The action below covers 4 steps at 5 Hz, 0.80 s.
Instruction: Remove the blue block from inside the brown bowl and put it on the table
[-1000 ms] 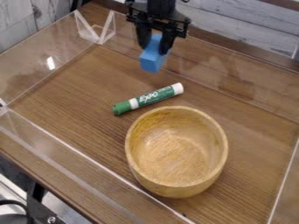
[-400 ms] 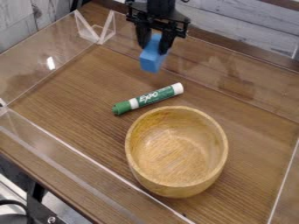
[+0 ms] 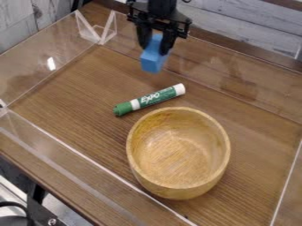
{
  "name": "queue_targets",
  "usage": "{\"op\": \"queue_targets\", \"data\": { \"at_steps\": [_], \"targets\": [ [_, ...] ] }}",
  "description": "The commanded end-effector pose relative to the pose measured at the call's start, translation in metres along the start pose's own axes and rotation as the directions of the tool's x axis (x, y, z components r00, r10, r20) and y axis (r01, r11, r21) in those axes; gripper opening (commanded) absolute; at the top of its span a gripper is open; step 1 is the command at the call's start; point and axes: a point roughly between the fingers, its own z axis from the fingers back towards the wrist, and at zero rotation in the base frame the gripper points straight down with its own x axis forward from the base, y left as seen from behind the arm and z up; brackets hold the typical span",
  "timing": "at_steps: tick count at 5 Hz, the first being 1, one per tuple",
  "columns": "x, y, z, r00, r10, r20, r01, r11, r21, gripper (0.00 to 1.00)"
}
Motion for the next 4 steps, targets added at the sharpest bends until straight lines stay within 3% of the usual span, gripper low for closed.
{"op": "queue_targets", "data": {
  "at_steps": [1,4],
  "targets": [
    [0.0074,0.0081,0.0308,0.995,0.017,0.094,-0.018,1.000,0.011,0.00],
    [0.0077,0.0084,0.0355,0.994,0.018,0.105,-0.020,1.000,0.015,0.00]
  ]
}}
